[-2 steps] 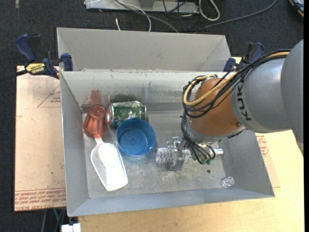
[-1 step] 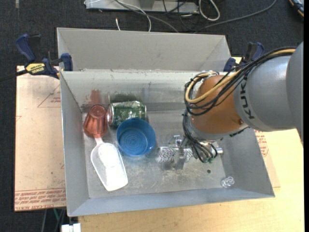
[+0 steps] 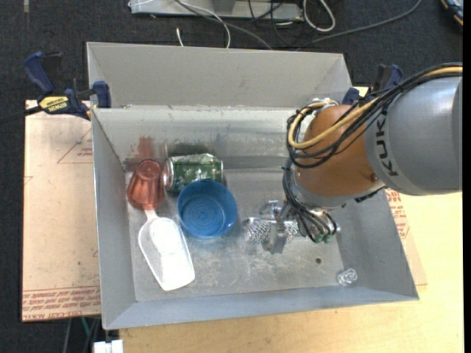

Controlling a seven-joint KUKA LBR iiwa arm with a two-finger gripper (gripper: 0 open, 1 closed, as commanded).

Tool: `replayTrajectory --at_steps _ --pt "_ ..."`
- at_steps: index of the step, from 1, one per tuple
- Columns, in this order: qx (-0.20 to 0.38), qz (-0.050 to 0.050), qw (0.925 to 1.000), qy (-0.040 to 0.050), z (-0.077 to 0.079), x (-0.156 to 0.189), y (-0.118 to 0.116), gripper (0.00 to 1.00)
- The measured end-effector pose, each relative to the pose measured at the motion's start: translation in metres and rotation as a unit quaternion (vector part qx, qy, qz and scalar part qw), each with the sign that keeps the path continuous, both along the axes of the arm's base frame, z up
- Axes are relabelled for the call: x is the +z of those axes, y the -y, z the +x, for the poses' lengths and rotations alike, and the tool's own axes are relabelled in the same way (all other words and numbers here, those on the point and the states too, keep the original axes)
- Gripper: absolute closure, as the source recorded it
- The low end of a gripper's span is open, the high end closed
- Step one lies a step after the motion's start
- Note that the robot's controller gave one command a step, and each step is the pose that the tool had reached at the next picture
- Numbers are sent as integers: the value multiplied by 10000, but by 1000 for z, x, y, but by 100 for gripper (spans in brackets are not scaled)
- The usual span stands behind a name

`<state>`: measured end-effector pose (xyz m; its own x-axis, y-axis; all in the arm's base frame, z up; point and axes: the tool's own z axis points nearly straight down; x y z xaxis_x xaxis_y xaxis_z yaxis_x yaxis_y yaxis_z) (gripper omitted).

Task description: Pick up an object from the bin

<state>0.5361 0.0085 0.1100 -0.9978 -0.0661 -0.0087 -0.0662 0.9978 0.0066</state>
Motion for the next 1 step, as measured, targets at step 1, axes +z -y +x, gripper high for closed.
replayTrajectory --at_steps 1 --pt "0 1 10000 -16 -1 27 0 100"
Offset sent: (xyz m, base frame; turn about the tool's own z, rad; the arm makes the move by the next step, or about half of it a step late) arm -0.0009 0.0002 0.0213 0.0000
